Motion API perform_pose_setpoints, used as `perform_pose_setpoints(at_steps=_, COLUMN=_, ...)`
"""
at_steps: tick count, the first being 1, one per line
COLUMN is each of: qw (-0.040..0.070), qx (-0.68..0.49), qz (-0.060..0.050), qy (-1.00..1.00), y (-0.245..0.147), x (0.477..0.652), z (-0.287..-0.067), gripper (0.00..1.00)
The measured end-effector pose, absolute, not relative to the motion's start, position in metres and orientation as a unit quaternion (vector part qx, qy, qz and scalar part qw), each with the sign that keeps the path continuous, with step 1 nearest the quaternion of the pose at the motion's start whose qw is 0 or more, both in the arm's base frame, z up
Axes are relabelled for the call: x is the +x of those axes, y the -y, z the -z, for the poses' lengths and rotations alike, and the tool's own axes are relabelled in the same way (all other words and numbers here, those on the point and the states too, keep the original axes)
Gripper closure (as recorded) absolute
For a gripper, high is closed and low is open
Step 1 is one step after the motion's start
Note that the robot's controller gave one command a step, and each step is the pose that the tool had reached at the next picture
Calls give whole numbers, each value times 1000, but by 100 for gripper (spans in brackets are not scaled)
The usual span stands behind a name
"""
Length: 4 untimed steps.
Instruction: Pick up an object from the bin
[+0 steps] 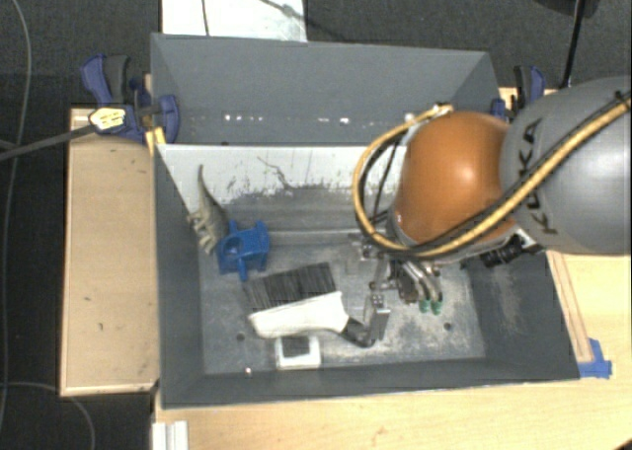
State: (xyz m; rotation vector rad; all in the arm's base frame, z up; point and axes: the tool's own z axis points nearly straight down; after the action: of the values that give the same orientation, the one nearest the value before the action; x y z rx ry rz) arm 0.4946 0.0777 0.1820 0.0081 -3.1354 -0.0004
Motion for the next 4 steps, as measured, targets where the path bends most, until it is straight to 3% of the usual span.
perform_pose_setpoints(at_steps=1, qw=-1, qx=1, qz=0, qy=1000, y=-77, x=496, z=-186, gripper=0)
perform_pose_setpoints(at_steps=2, qw=-5, qx=16, qz=1, qy=1000, y=-84, x=507, z=-147, gripper=0)
perform_pose_setpoints(at_steps=3, qw=-4, qx=55, qz=1, qy=998, y=-103, x=508, z=-86, gripper=0)
perform_pose_setpoints(at_steps=4, qw=-8, qx=43, qz=0, qy=999, y=-126, x=503, z=-70, gripper=0)
